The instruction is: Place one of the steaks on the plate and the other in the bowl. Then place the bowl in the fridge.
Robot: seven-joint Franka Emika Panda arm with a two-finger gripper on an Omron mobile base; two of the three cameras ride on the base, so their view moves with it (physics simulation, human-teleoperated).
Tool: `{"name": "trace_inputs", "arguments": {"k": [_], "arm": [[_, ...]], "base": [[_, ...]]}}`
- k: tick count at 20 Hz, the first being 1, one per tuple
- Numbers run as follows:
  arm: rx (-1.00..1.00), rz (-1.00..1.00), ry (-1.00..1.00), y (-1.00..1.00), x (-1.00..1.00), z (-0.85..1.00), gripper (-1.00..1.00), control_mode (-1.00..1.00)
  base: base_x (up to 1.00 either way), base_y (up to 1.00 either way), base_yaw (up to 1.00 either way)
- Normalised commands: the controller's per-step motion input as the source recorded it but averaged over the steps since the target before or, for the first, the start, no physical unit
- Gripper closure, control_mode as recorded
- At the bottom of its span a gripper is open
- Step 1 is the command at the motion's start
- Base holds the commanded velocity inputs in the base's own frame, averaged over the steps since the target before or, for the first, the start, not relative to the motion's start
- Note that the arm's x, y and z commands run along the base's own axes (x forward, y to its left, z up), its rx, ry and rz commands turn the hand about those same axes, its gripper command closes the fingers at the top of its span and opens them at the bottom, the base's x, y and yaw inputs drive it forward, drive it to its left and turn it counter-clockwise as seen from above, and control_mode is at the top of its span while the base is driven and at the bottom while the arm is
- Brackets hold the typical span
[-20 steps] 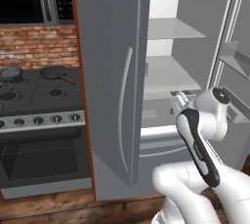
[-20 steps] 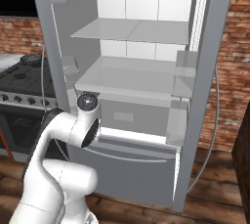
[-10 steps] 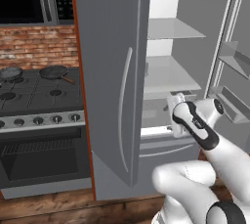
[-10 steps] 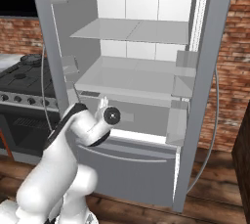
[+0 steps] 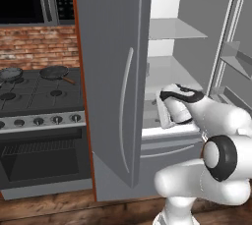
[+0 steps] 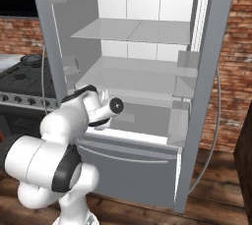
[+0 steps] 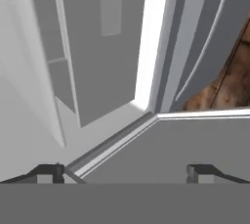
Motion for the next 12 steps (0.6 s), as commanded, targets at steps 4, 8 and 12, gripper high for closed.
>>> {"name": "trace_inputs", "arguments": {"k": [4, 8, 12], "arm": [[0.03, 0.20, 0.00, 0.02, 0.52, -0.04, -1.00, -1.00], [0.05, 0.14, 0.00, 0.19, 0.33, -0.02, -1.00, -1.00], [0.01, 0.11, 0.00, 0.34, 0.19, -0.04, -1.00, -1.00]], "base": [[0.00, 0.00, 0.00], [0.00, 0.00, 0.00], [0.00, 0.00, 0.00]]}}
